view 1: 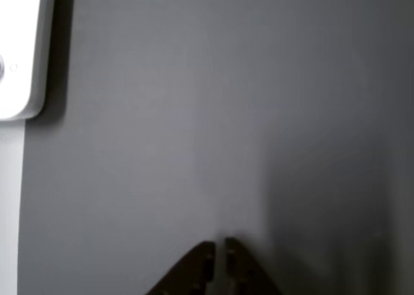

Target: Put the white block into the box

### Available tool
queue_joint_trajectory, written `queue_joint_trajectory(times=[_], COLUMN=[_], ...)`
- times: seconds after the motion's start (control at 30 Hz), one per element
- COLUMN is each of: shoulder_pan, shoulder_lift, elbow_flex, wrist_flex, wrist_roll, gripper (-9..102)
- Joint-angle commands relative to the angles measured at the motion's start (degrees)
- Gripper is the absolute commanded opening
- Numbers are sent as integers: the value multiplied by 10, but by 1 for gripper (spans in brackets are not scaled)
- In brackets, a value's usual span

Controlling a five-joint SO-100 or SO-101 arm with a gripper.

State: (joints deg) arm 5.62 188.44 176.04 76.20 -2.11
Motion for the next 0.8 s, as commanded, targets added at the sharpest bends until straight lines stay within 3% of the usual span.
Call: queue_joint_trajectory(times=[0.0,0.17,0.3,0.63,0.77], shoulder_pan=[11,14,11,110,158], shoulder_lift=[20,18,-28,-328,-446], elbow_flex=[11,11,-4,-236,-341], wrist_flex=[1,1,-22,-33,3], wrist_roll=[1,4,-54,42,98], gripper=[-1,-1,-2,-2,-2])
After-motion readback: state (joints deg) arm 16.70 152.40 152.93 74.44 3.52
